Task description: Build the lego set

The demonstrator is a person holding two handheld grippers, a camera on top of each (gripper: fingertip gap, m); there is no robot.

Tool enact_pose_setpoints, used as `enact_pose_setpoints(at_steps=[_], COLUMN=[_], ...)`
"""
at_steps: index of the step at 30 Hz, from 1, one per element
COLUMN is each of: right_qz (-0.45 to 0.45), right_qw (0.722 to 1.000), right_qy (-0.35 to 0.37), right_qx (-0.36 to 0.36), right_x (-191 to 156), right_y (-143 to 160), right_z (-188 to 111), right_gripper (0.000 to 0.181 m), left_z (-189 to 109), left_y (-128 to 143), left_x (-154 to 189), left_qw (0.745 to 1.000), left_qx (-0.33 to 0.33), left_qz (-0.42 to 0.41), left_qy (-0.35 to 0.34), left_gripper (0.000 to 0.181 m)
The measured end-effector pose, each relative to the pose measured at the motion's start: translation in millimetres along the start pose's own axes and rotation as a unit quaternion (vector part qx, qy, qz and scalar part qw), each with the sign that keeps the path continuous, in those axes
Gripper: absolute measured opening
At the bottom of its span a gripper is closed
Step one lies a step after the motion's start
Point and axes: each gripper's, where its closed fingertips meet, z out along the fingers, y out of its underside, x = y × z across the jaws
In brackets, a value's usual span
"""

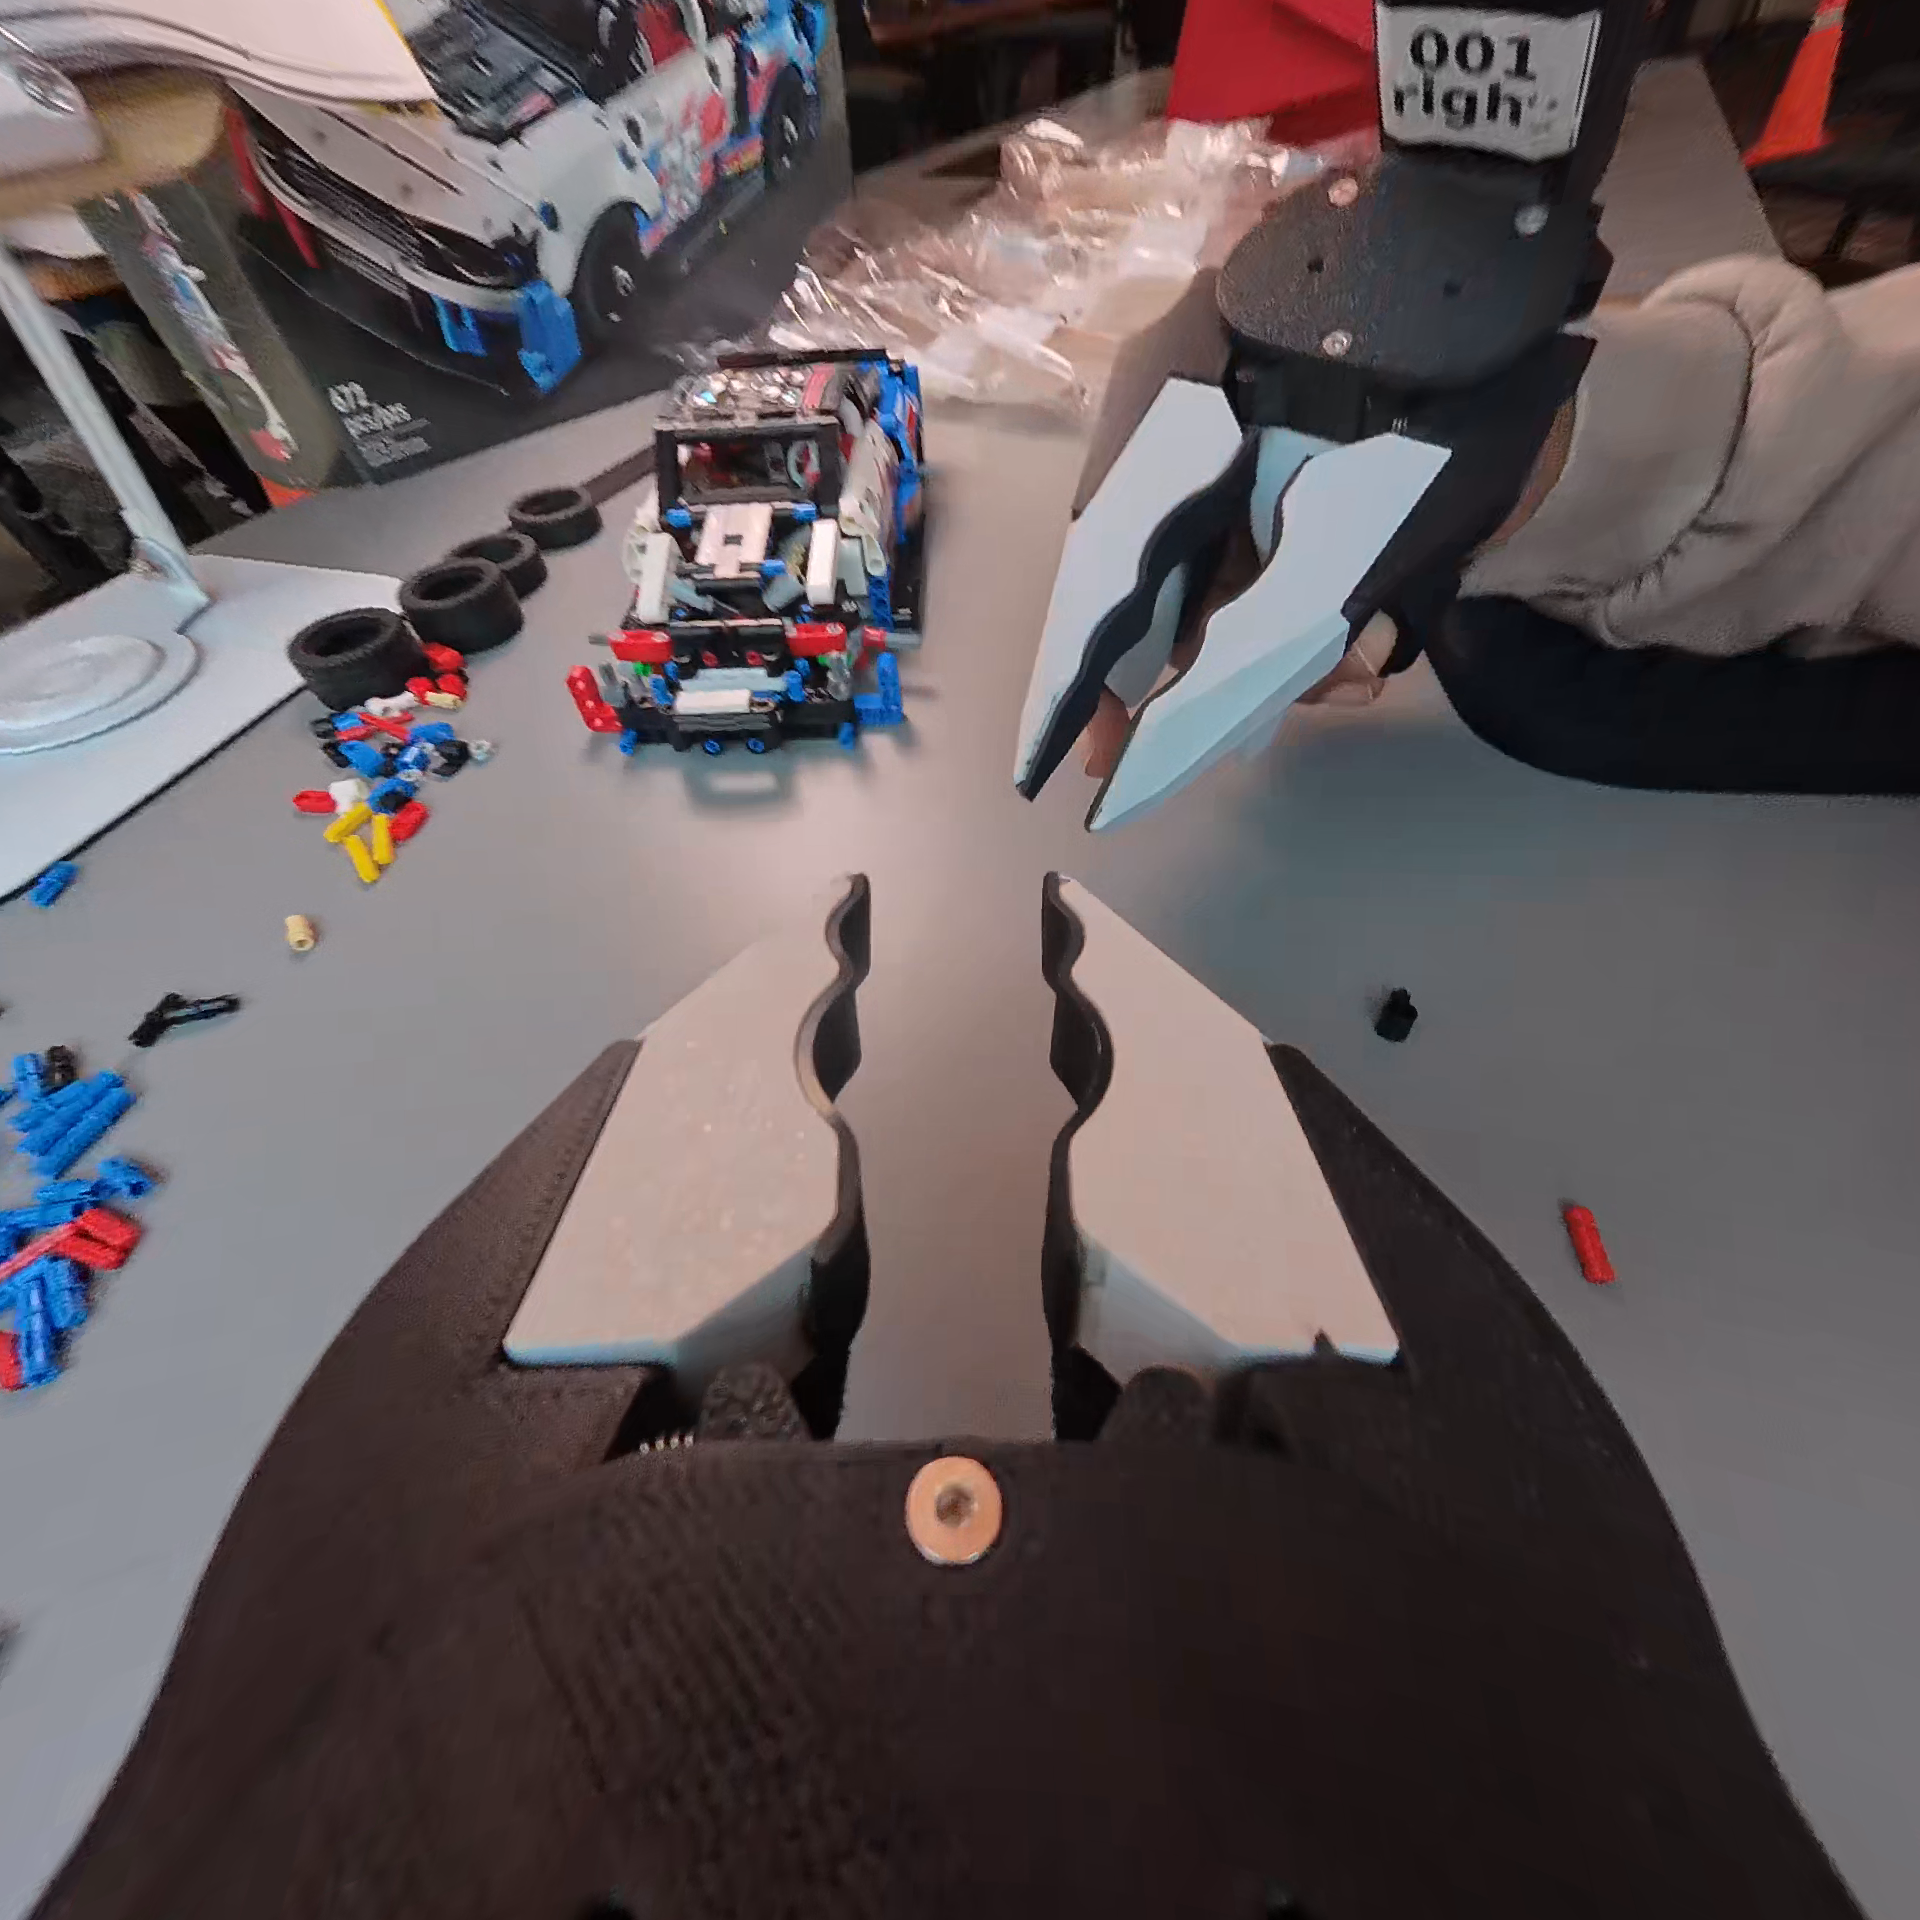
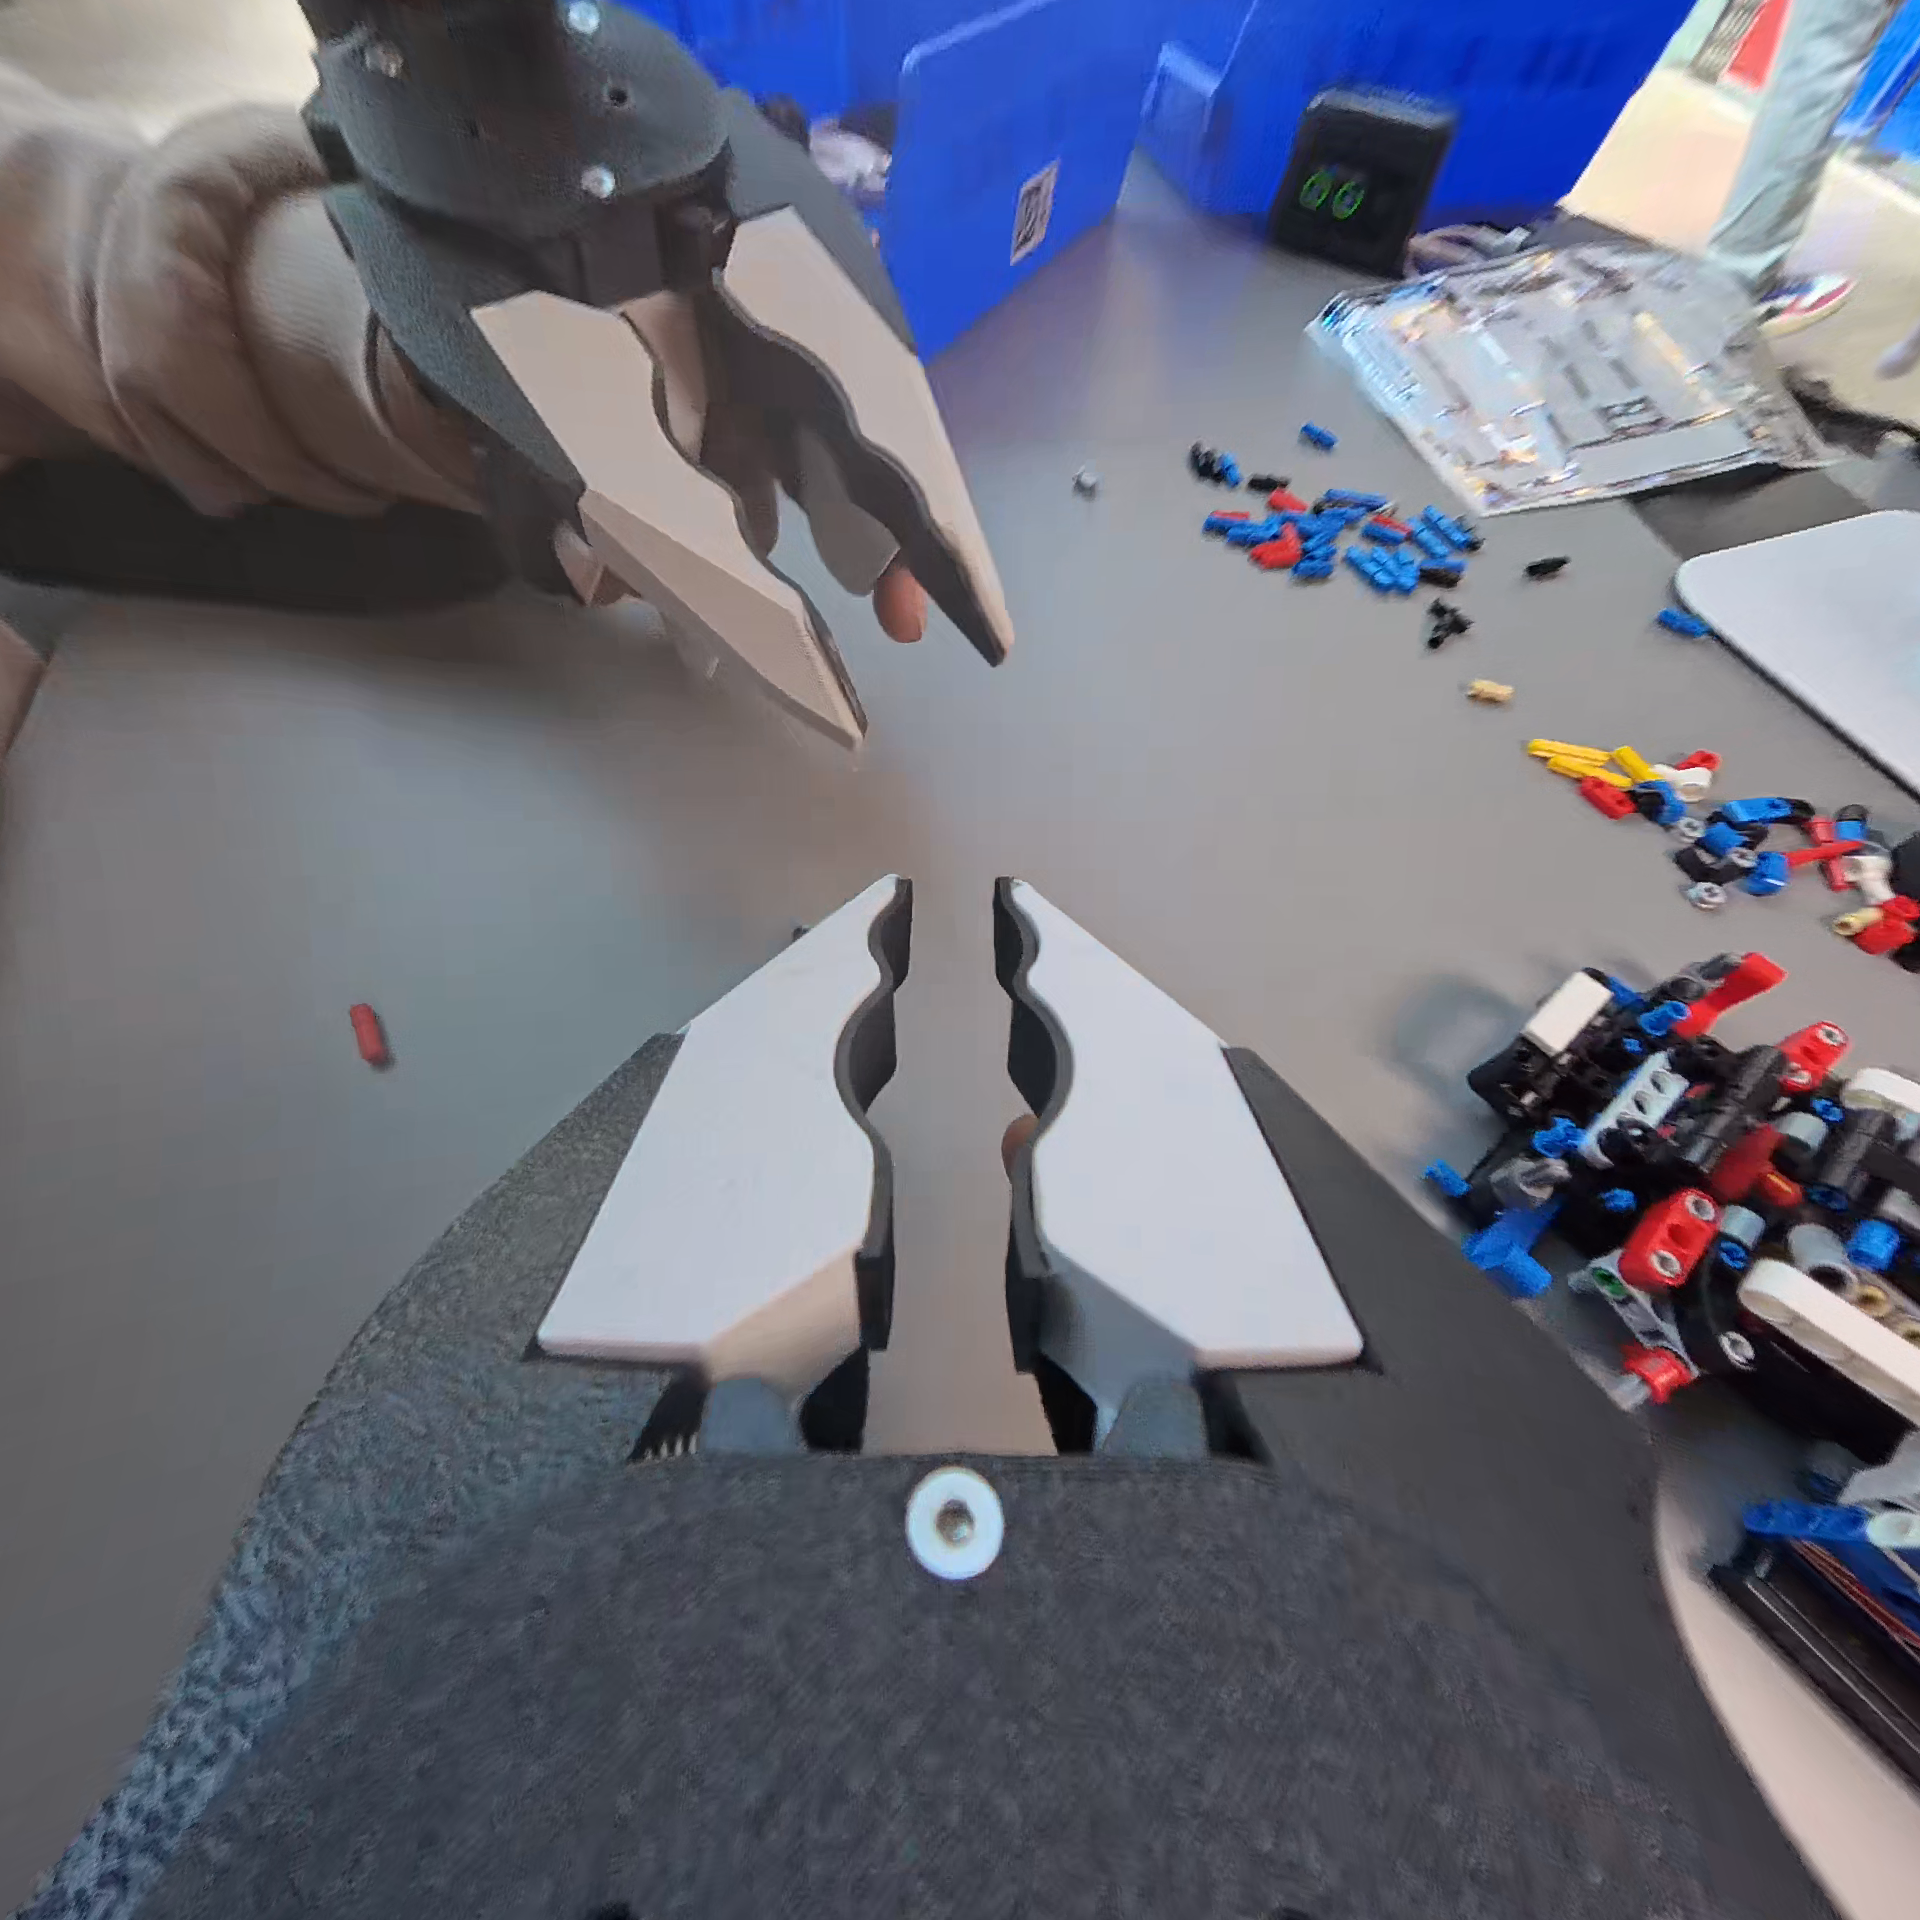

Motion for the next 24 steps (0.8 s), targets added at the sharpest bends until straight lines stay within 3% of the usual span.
enact_pose_setpoints(at_steps=[6,16,24], right_qz=[0.045,0.076,0.076], right_qw=[0.989,0.957,0.939], right_qy=[0.075,0.194,0.257], right_qx=[0.12,0.201,0.217], right_x=[35.3,81.6,98.7], right_y=[-25.7,-38.2,-32.9], right_z=[-26.9,-66.7,-76.4], right_gripper=[0.02,0.034,0.02], left_z=[-23.8,-41.8,-47.0], left_y=[-24.4,-30.1,-36.8], left_x=[-36.3,-64.7,-63.5], left_qw=[0.993,0.982,0.98], left_qx=[0.08,0.116,0.132], left_qz=[-0.017,-0.026,-0.016], left_qy=[-0.086,-0.147,-0.151], left_gripper=[0.033,0.033,0.03])
